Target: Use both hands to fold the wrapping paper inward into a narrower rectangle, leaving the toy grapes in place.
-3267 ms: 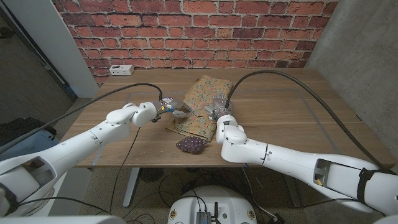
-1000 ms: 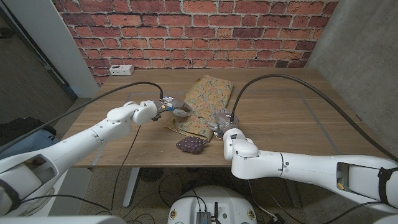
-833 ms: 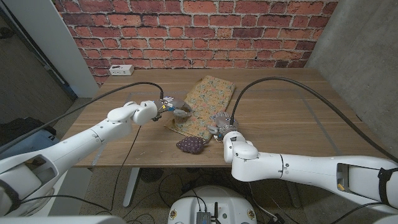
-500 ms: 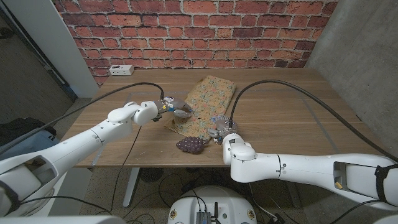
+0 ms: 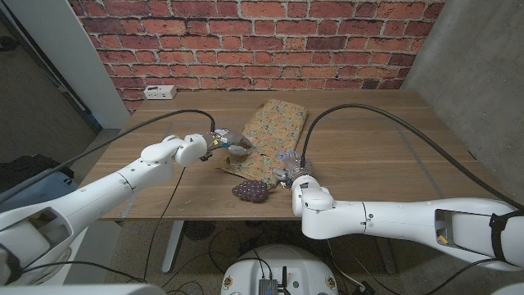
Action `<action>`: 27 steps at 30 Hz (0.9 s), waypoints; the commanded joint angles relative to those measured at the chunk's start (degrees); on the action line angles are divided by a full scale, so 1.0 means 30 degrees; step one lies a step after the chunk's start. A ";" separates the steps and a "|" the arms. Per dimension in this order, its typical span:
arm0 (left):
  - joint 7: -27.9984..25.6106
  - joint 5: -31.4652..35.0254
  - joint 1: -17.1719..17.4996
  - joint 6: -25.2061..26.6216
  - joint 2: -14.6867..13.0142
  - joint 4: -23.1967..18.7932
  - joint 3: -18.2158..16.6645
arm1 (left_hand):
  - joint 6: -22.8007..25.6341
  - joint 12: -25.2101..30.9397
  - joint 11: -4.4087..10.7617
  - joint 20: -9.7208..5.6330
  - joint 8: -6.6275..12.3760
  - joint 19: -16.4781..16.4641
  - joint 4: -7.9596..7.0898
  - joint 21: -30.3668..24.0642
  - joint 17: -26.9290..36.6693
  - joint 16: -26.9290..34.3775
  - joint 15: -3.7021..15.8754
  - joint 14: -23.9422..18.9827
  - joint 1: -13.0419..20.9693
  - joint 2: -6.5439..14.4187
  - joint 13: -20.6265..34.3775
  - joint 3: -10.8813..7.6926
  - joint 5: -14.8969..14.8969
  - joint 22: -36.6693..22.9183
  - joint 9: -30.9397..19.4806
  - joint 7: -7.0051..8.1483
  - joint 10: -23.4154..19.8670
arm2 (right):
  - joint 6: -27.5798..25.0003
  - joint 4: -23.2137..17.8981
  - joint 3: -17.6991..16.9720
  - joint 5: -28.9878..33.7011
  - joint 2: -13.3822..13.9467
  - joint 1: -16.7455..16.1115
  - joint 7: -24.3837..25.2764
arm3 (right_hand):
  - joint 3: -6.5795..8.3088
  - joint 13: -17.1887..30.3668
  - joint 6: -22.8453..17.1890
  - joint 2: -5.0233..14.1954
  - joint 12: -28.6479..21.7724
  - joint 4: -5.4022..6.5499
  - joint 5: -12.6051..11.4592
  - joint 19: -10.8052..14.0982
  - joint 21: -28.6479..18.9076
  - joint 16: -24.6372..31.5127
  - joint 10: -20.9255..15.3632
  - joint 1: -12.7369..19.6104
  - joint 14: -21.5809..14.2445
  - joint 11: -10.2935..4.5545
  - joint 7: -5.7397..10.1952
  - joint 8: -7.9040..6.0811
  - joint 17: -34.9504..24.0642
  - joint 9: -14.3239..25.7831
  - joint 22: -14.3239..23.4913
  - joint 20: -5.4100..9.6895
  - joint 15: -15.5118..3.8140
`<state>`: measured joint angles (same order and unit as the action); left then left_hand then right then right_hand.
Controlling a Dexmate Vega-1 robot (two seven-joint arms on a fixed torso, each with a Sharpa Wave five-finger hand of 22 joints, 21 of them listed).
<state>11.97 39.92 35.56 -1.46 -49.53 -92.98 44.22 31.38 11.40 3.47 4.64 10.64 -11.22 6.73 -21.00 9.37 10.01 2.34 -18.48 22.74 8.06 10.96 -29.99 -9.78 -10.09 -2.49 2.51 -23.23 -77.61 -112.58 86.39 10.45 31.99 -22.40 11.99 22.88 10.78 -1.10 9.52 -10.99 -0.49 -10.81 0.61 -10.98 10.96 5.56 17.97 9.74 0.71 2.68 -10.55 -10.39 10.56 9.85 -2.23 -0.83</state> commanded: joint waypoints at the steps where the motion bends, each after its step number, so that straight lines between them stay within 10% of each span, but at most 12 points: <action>1: -0.6591 0.0186 0.2560 0.0232 -0.0431 -0.0912 -0.1859 | 0.0048 -0.0086 -0.0276 0.0679 -0.0067 0.0212 -0.0266 0.0231 0.0193 0.0410 0.0199 -0.0946 -0.0392 0.0407 0.0066 -0.0352 -0.0099 -0.0121 -0.2788 -0.0496 0.0351 | -0.0447 -0.0087 -0.0068 -0.0643 0.0001 0.0015 0.0844 | 0.0102 0.0030 0.0067 0.0001 -0.0029 -0.0181 -0.0059 -0.0107 0.0024 -0.0037 0.0131 0.0249 0.0644 -0.0089 0.0026 -0.0046 -0.0018 0.0033 0.0013 0.0027 -0.0147; 13: -1.8375 -0.1129 0.4344 -0.4529 0.1110 0.2326 -0.3502 | -0.1478 0.0050 -0.0286 0.1121 -0.0234 -0.0019 -0.0815 0.0333 0.0361 0.0531 -0.0093 -0.1540 -0.0918 0.0359 0.0207 -0.0637 -0.0125 -0.0210 -0.2820 0.0283 0.0618 | -0.0564 -0.0735 0.0156 -0.0701 0.0326 0.0246 0.1710 | 0.0141 0.0033 0.0086 0.0021 -0.0030 -0.0251 -0.0025 -0.0188 0.0038 -0.0027 0.0173 0.0340 0.0682 -0.0102 0.0105 -0.0057 -0.0031 0.0038 0.0016 0.0043 -0.0161; 19: -1.9419 -0.1497 0.4599 -0.5402 0.1298 0.2663 -0.3728 | -0.1720 0.0103 -0.0236 0.1167 -0.0230 -0.0259 -0.0884 0.0274 0.0373 0.0563 -0.0107 -0.1703 -0.1095 0.0219 0.0216 -0.0578 -0.0106 -0.0224 -0.2809 0.0427 0.0550 | 0.0601 -0.1819 -0.1111 -0.0342 0.1175 -0.0789 0.2820 | 0.0088 0.0035 0.0083 -0.0052 -0.0045 -0.0245 0.0006 -0.0193 0.0030 0.0009 0.0162 0.0298 0.0645 -0.0106 0.0103 -0.0068 -0.0052 0.0043 0.0018 -0.0063 -0.0117; 22: -1.9279 -0.1472 0.4730 -0.5408 0.1196 0.2527 -0.3773 | -0.1808 0.0132 -0.0290 0.1192 -0.0235 -0.0291 -0.0912 0.0271 0.0378 0.0563 -0.0092 -0.1726 -0.1145 0.0204 0.0219 -0.0569 -0.0104 -0.0228 -0.2806 0.0430 0.0492 | 0.1435 -0.2255 -0.2311 -0.0233 0.1468 -0.1737 0.3454 | -0.1010 0.0052 -0.0003 -0.1199 -0.0079 0.0308 0.0080 -0.0429 0.0051 0.0126 0.0177 -0.1050 0.0631 0.0045 0.0061 -0.0145 -0.0231 0.0106 0.0041 -0.0483 0.0074; 27: -1.9208 -0.1624 0.4972 -0.5369 0.1199 0.2332 -0.3931 | -0.2051 0.0142 -0.0312 0.1189 -0.0261 -0.0318 -0.0967 0.0281 0.0380 0.0518 0.0010 -0.1671 -0.1226 0.0220 0.0223 -0.0587 -0.0112 -0.0237 -0.2802 0.0410 0.0489 | 0.3977 -0.2820 -0.4567 0.0265 0.2057 -0.3739 0.4924 | -0.1484 0.0058 -0.0100 -0.1509 -0.0114 0.0668 0.0007 -0.0467 0.0028 0.0208 0.0119 -0.1779 0.0534 0.0111 0.0142 -0.0184 -0.0297 0.0120 0.0051 -0.0583 0.0160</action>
<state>-34.03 36.37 48.41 -15.02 -46.47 -86.62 33.96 25.70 11.28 2.57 8.08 10.14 -11.67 4.16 -19.90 10.28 11.49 2.05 -23.26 19.69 8.54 11.34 -31.59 -9.78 -10.55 -10.92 3.83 -21.33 -75.58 -117.26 82.40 8.96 35.09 -25.42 19.78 19.18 10.92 -1.12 5.19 -11.00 1.14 -10.80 -0.64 -11.02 11.27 5.74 14.08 9.74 0.51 2.67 -10.82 -11.08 10.86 9.88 -3.32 -0.83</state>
